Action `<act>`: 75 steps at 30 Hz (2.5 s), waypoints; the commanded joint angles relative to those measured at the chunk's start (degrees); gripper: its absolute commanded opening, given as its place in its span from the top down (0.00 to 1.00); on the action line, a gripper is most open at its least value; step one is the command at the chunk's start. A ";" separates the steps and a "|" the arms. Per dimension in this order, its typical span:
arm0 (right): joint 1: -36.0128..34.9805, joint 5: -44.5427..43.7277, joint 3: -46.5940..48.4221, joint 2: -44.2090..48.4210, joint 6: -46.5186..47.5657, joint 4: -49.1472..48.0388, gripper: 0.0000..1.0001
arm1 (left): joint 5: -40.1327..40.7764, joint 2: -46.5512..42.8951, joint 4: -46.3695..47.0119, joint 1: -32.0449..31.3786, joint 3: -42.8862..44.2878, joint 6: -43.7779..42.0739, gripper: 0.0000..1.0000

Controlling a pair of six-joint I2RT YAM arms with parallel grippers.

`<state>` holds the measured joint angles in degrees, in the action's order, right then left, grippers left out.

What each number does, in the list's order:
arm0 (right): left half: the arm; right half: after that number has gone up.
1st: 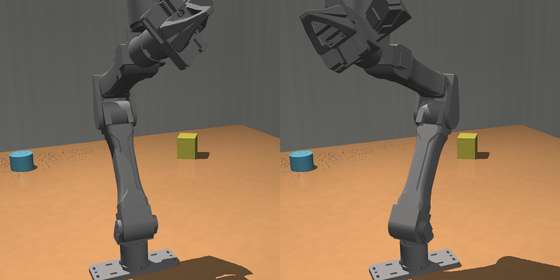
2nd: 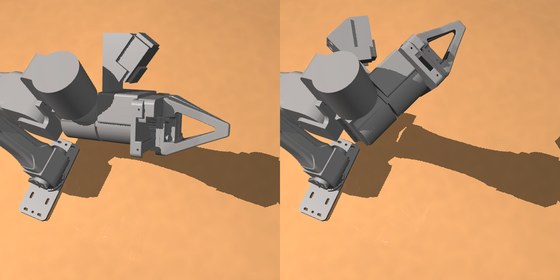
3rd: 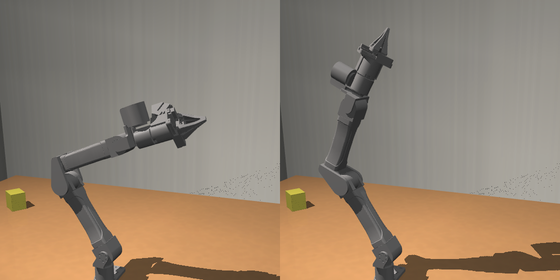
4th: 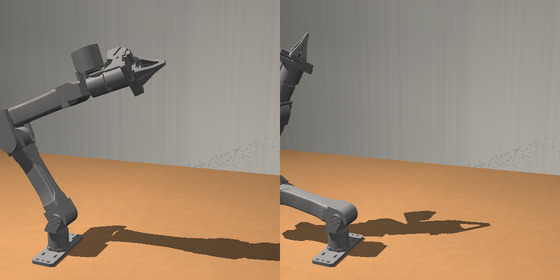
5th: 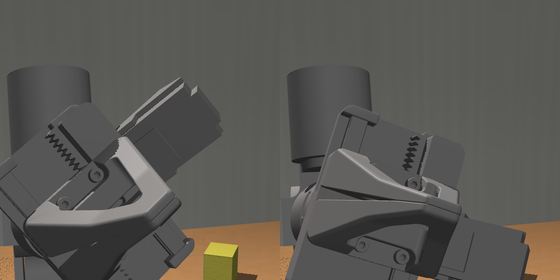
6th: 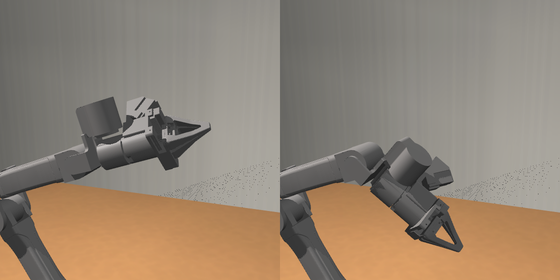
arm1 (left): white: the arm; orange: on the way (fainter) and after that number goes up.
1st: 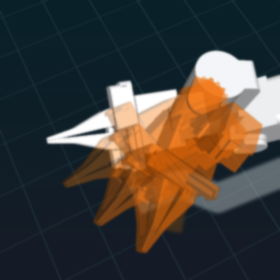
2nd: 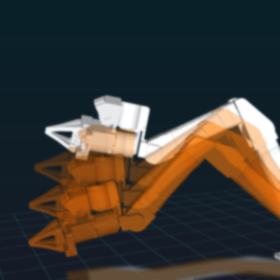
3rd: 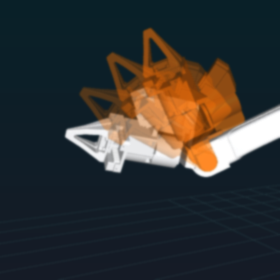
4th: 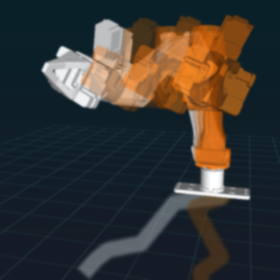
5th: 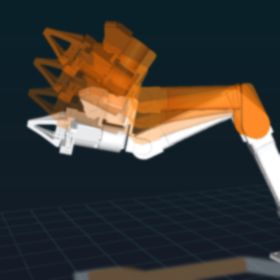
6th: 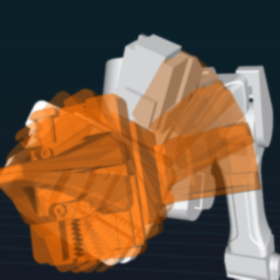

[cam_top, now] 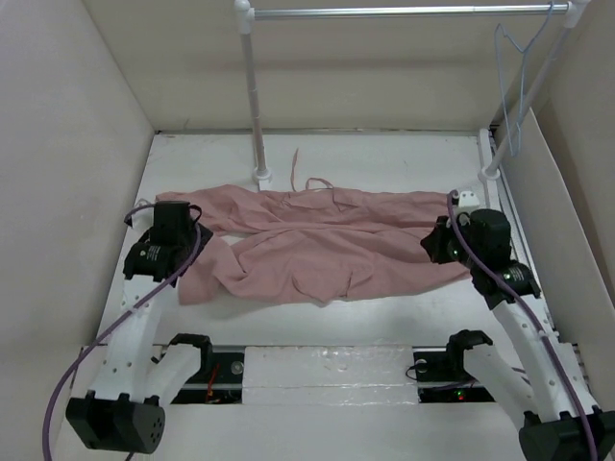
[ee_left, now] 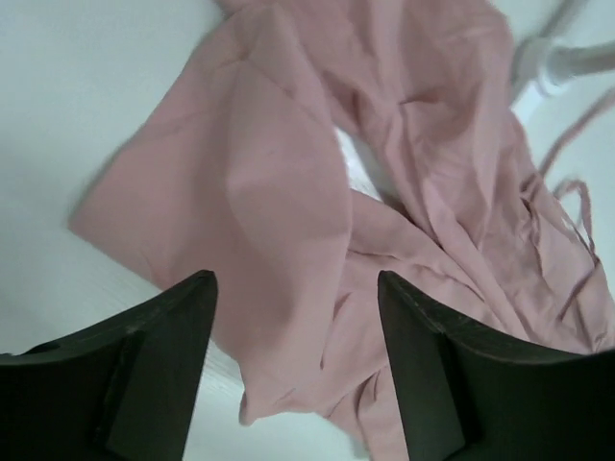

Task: Place the trousers on the hanger
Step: Flatten out the trousers at the center of the board.

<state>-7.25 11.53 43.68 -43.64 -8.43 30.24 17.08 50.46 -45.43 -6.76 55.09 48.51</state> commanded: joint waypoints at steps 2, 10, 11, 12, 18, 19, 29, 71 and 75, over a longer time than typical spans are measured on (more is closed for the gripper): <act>-6.09 5.34 -2.63 0.31 6.75 3.51 0.92 | -3.01 1.85 -2.39 3.33 -7.78 16.94 0.38; -14.54 5.87 -1.32 -0.22 13.61 5.63 0.87 | -2.05 -1.42 1.13 3.34 -19.14 36.04 0.26; -14.55 6.05 -1.06 -0.31 13.96 5.79 0.86 | -2.75 0.15 1.31 3.34 -19.32 37.69 0.26; -15.25 6.31 -0.88 -0.66 14.31 6.06 0.86 | -4.15 0.78 1.40 3.34 -19.14 37.97 0.27; -15.78 6.14 2.45 -1.89 15.54 6.15 0.81 | -9.51 5.08 6.66 3.34 -24.14 42.54 0.29; -15.09 5.96 3.24 -2.93 15.89 6.32 0.80 | -10.22 7.44 7.54 3.34 -24.94 42.98 0.30; -14.55 6.40 8.53 -7.78 15.99 5.18 0.74 | -2.70 15.64 4.41 4.21 -18.99 39.39 0.82; -15.96 10.28 6.16 -15.69 15.37 1.48 0.90 | 6.83 49.44 8.60 22.22 26.03 -4.13 0.53; -15.43 9.13 5.19 -15.60 14.49 1.67 0.87 | 0.95 51.84 12.80 26.71 23.14 -3.95 0.56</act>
<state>-22.92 23.27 48.80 -59.70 6.00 31.90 21.74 103.28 -35.88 16.38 77.91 45.84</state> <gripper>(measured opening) 0.127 0.446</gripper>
